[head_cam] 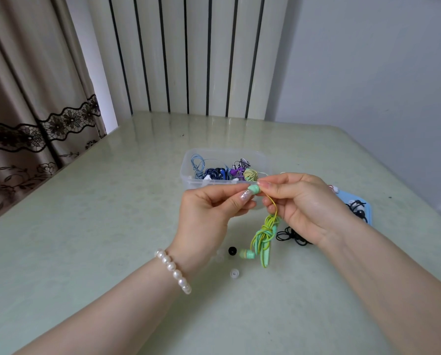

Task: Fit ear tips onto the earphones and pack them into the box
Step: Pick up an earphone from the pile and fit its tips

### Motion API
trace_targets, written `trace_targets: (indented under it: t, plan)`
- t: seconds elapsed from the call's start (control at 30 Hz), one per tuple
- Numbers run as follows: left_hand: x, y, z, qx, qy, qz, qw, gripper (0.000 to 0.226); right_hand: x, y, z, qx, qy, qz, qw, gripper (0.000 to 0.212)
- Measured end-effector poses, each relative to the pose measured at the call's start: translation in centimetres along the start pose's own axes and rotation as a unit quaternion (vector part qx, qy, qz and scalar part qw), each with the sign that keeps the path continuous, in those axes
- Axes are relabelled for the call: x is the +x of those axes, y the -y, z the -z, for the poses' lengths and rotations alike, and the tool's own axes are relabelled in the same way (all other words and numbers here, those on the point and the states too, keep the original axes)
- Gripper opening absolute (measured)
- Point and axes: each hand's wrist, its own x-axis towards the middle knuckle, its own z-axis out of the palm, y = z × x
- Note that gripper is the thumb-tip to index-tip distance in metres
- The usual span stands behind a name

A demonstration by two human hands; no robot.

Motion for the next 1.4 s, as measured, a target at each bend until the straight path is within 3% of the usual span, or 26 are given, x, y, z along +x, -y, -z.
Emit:
trace_targets:
  t: [0.33, 0.93, 1.07, 1.3, 1.4]
  plan:
    - [-0.1, -0.1, -0.2, 0.003, -0.030, -0.003, 1.000, 0.013, -0.2, -0.1, -0.3, -0.024, 0.002, 0.017, 1.000, 0.005]
    - [0.4, -0.3, 0.5, -0.040, 0.008, 0.066, 0.997, 0.019, 0.2, 0.0, 0.3, -0.069, 0.016, 0.031, 0.997, 0.005]
    - [0.7, -0.2, 0.9, -0.031, 0.008, 0.097, 0.995, 0.022, 0.2, 0.5, 0.7, -0.067, -0.003, 0.030, 0.997, 0.013]
    - [1.7, -0.4, 2.6, -0.013, -0.025, 0.105, 0.994, 0.014, 0.7, 4.5, 0.7, -0.033, -0.022, 0.093, 0.995, 0.018]
    - [2.2, -0.4, 3.2, 0.005, -0.035, 0.106, 0.994, 0.015, 1.9, 7.4, 0.3, 0.004, -0.032, 0.131, 0.991, 0.007]
